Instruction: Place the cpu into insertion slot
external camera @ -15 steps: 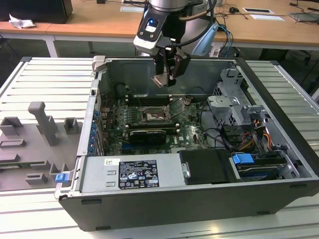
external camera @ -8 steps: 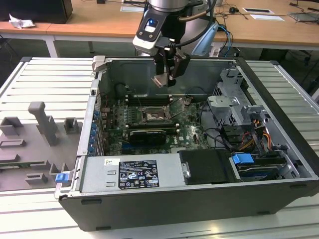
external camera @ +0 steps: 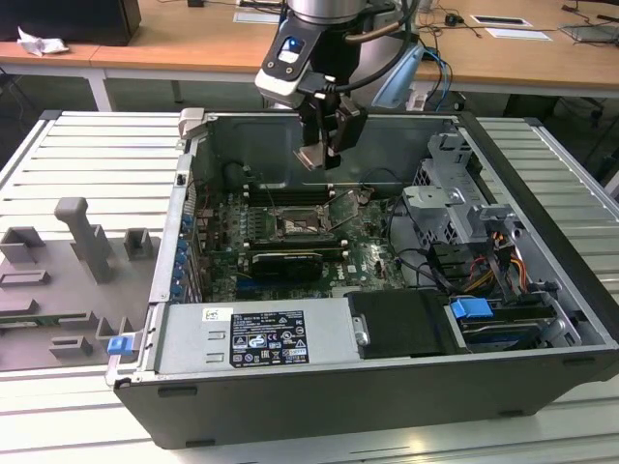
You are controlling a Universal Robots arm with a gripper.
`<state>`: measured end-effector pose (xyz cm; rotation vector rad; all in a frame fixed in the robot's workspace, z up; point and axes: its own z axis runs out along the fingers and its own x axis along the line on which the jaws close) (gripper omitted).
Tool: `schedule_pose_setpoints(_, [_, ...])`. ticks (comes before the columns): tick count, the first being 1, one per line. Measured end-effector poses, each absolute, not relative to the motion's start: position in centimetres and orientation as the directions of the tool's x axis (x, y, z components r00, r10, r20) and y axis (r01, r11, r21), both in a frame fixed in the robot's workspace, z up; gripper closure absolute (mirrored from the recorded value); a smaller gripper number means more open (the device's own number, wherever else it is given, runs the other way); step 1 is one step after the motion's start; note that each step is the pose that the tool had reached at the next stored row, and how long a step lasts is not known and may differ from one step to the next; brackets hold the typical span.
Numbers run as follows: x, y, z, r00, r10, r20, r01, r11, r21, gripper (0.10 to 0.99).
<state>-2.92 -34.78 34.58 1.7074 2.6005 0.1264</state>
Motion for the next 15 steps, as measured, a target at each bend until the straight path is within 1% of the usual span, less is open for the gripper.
schedule_pose_setpoints(12, [-2.92, -34.78, 34.39, -0.331, 0.943, 0.021, 0.941, 0.328, 0.083, 0.549])
schedule_pose_setpoints(15, [-2.92, -34.78, 34.29, -0.277, 0.961, 0.021, 0.958, 0.274, 0.083, 0.549])
